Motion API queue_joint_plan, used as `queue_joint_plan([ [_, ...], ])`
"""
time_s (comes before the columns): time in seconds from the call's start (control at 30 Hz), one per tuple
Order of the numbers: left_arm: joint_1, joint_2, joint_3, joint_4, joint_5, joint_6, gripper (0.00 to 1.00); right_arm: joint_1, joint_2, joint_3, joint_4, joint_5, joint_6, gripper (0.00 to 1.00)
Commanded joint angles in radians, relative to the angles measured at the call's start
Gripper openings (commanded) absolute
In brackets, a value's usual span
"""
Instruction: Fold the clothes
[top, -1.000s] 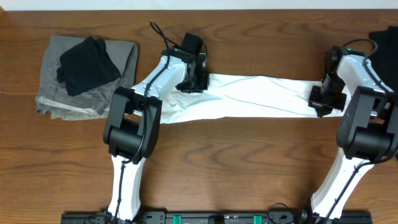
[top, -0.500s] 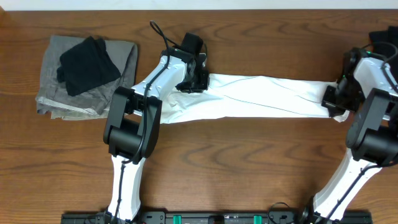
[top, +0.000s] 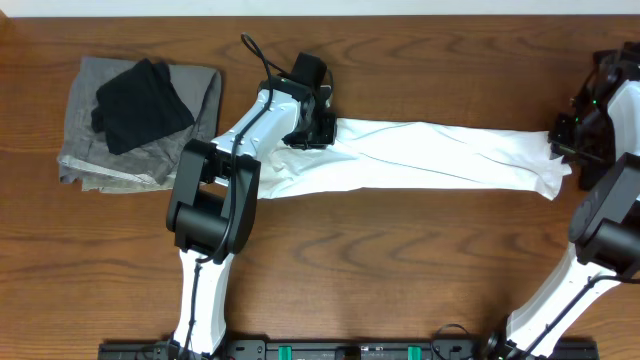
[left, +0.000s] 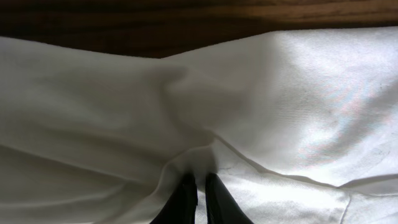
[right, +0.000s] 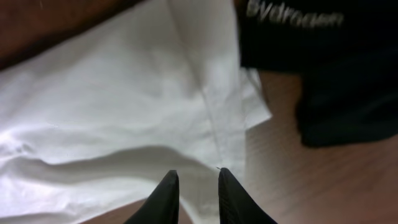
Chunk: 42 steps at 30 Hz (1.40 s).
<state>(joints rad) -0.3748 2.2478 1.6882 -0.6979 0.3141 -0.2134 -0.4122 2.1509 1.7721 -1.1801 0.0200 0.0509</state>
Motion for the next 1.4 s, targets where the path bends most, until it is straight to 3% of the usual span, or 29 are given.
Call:
queue_joint_plan([
  [0.0, 0.004, 0.036, -0.002, 0.000, -0.042, -0.005, 0.10, -0.024, -0.021, 0.000, 0.031, -0.054, -0.060, 0.13],
  [0.03, 0.004, 0.036, -0.002, 0.000, -0.043, -0.006, 0.10, -0.033, -0.020, -0.001, 0.046, -0.074, -0.068, 0.03],
  [0.07, 0.004, 0.036, -0.002, 0.000, -0.043, -0.006, 0.10, -0.039, -0.019, -0.001, 0.054, -0.077, -0.067, 0.01],
  [0.7, 0.004, 0.036, -0.002, 0.001, -0.043, -0.005, 0.10, -0.137, 0.085, -0.087, 0.251, -0.136, -0.082, 0.01],
  [1.03, 0.004, 0.036, -0.002, -0.003, -0.043, -0.005, 0.10, -0.248, 0.149, -0.094, 0.285, -0.019, -0.082, 0.01],
  [1.27, 0.004, 0.036, -0.002, -0.003, -0.043, -0.005, 0.10, -0.342, 0.149, -0.078, 0.337, -0.107, -0.113, 0.02],
  [1.37, 0.004, 0.036, -0.002, -0.003, -0.043, -0.005, 0.10, -0.349, 0.148, -0.036, 0.313, -0.200, -0.174, 0.10],
])
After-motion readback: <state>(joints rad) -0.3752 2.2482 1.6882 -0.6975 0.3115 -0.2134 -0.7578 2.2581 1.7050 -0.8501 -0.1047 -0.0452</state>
